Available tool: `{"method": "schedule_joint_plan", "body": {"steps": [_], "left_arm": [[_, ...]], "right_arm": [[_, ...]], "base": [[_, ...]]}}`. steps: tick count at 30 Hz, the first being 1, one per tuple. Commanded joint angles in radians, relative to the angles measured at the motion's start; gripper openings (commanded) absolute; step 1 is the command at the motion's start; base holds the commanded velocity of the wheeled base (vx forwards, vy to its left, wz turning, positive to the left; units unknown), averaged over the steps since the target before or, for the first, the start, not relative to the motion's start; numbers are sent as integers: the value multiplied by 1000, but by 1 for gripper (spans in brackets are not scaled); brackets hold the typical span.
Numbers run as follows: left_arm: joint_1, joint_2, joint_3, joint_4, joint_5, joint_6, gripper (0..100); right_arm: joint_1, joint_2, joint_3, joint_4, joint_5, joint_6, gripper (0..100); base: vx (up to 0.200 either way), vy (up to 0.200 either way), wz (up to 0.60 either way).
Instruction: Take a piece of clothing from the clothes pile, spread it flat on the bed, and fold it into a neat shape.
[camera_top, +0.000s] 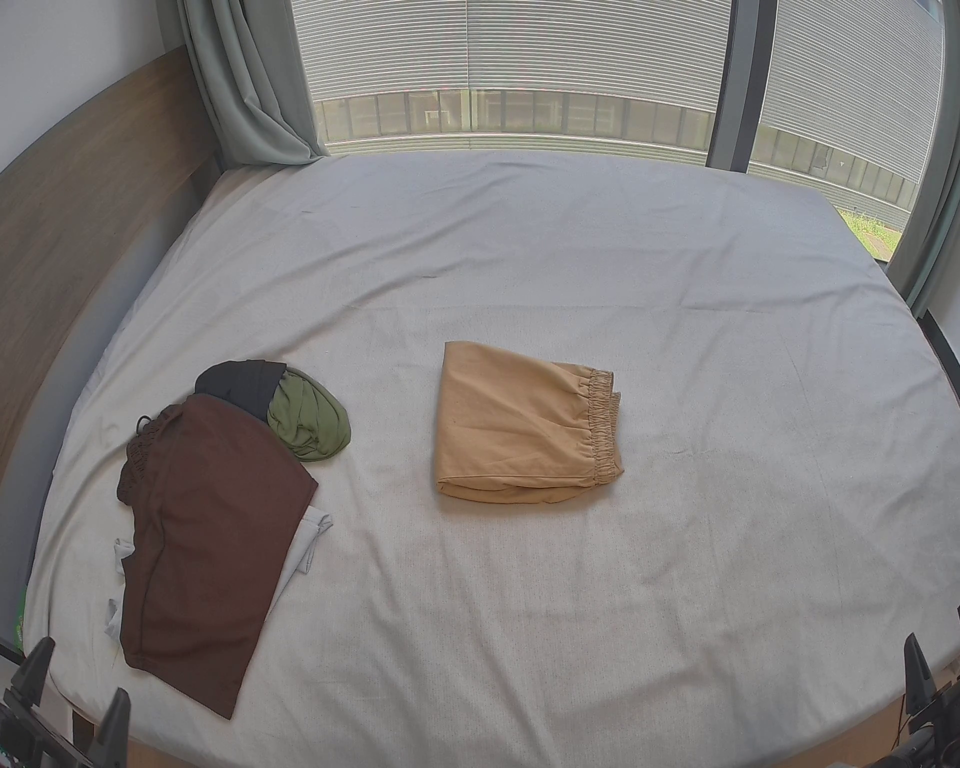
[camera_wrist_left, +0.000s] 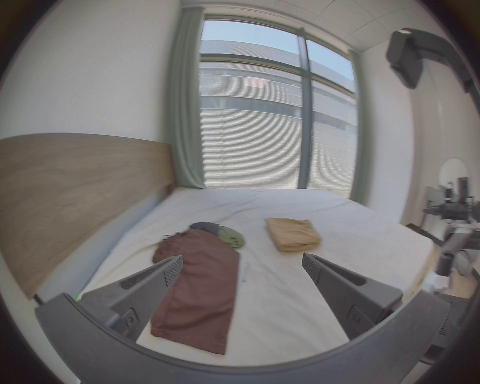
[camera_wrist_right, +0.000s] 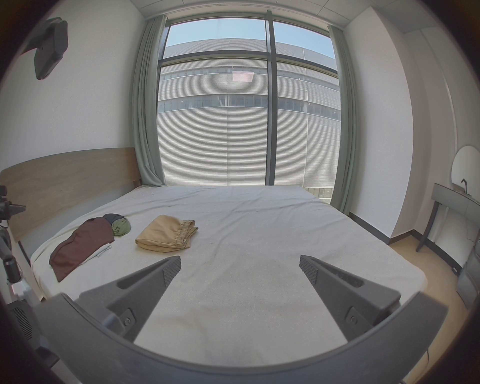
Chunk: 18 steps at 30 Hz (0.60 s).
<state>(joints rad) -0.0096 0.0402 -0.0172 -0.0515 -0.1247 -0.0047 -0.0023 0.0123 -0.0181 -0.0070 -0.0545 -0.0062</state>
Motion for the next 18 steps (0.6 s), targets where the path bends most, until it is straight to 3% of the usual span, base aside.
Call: {"method": "schedule_joint_plan", "body": {"steps": [1, 7, 11, 14, 16, 18], "left_arm": [[14, -37, 14, -8, 109, -5, 100], [13, -37, 13, -2, 119, 2, 100], [14, -36, 8, 13, 186, 3, 100], [14, -37, 6, 13, 189, 8, 100], [10, -37, 6, 18, 132, 23, 100], [7, -39, 10, 7, -23, 12, 100]], "right_arm": [[1, -12, 17, 9, 50, 18, 100], [-1, -12, 17, 10, 42, 12, 100], [1, -12, 17, 9, 39, 18, 100], [-1, -12, 17, 10, 38, 18, 100], [-2, -12, 17, 10, 41, 15, 100], [-1, -12, 17, 10, 42, 12, 100]], "base": [[0, 0, 0], [0, 0, 0], [0, 0, 0], [0, 0, 0], [0, 0, 0], [0, 0, 0]]}}
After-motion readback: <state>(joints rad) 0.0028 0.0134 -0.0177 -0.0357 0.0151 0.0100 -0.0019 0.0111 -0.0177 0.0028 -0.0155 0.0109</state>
